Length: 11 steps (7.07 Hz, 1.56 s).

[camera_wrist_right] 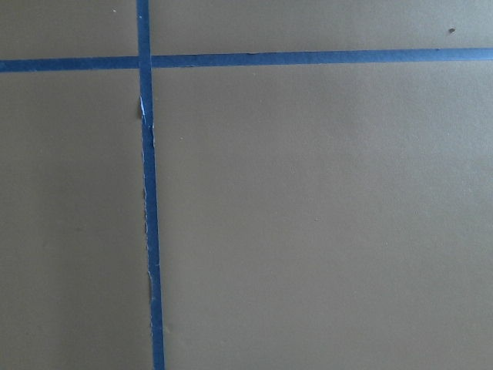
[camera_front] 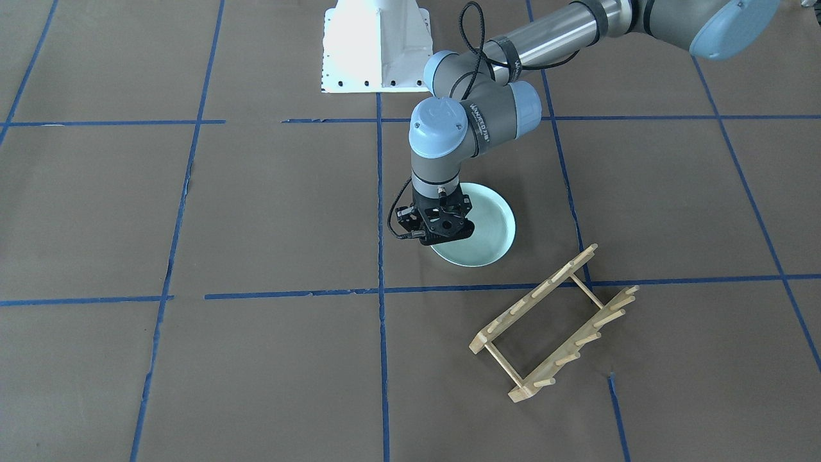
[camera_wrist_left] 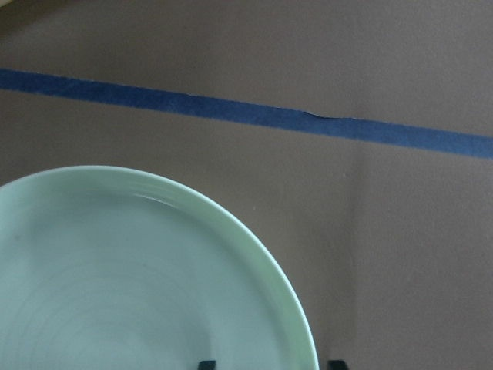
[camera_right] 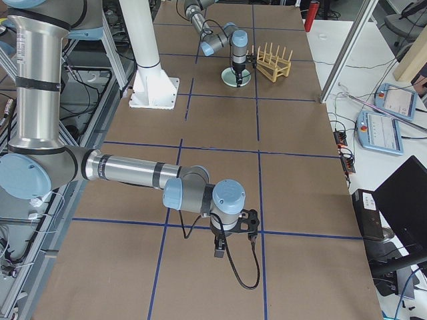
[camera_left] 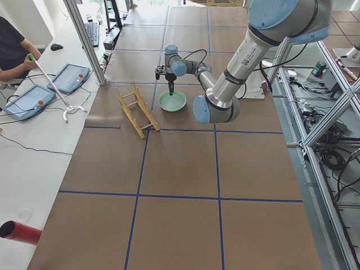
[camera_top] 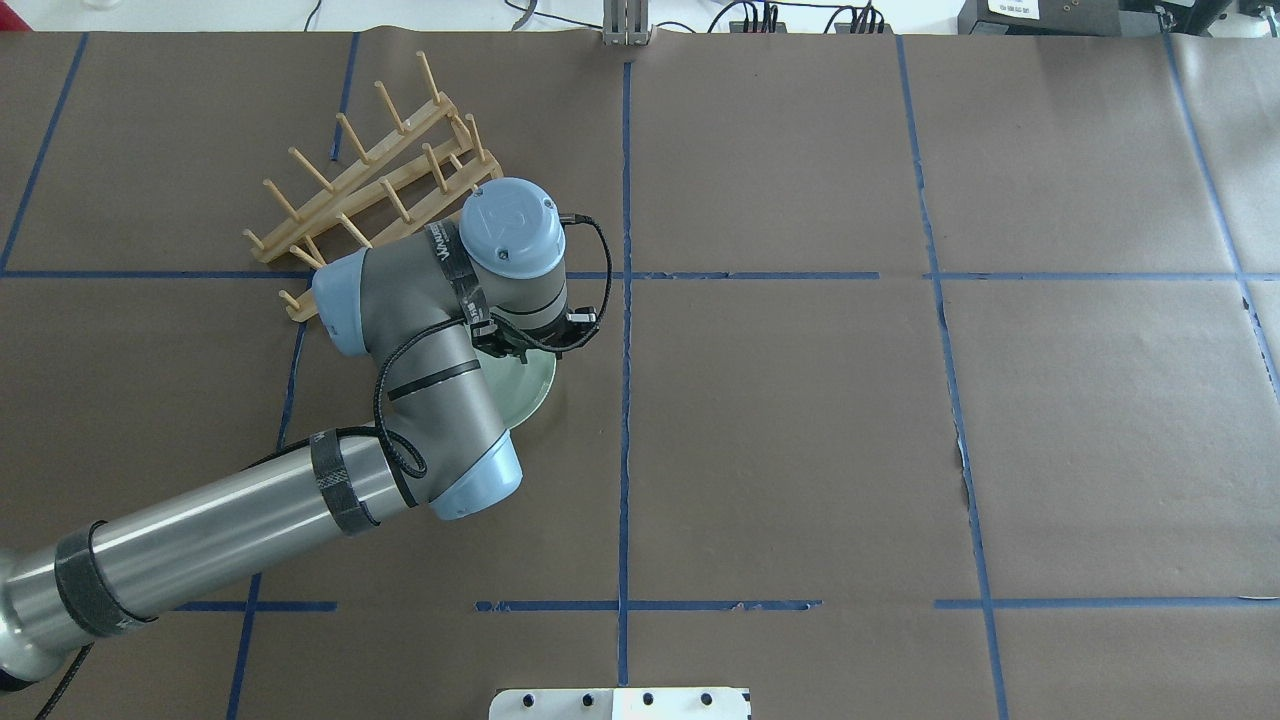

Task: Place plate on rack
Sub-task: 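Close the left gripper on the plate rim, then lift the plate upright with the left gripper and carry it over the rack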

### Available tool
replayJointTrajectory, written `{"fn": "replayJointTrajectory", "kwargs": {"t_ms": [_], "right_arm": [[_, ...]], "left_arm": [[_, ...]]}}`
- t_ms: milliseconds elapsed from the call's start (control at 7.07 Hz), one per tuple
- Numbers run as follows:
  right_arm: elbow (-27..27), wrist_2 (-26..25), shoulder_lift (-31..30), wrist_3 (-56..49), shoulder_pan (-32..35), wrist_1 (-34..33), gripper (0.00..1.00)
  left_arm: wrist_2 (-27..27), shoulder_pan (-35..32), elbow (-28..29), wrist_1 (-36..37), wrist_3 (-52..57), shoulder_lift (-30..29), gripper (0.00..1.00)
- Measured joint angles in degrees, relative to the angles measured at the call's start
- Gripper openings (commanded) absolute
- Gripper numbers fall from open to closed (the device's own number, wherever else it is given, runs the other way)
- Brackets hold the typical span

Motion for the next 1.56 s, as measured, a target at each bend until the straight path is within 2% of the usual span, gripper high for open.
{"fn": "replayJointTrajectory", "kwargs": {"t_ms": [566,848,1414,1556], "right_arm": [[0.00,0.00,0.00,0.00,0.00,0.00,1.00],[-0.01,0.00,0.00,0.00,0.00,0.00,1.00],[-0.07,0.00,0.00,0.00,0.00,0.00,1.00],[-0.04,0.00,0.00,0.00,0.00,0.00,1.00]], "left_arm": [[-0.14,-2.06,-0.50,-1.34,-3.10,-1.35,0.00],[-0.21,-5.62,-5.94,-3.46,-9.99,-1.74,0.00],[-0.14,-16.74,-16.38,-17.12,-28.84,-0.57,0.00],[-0.15,-20.40,-17.53,-23.04,-32.01,1.18,0.00]]}}
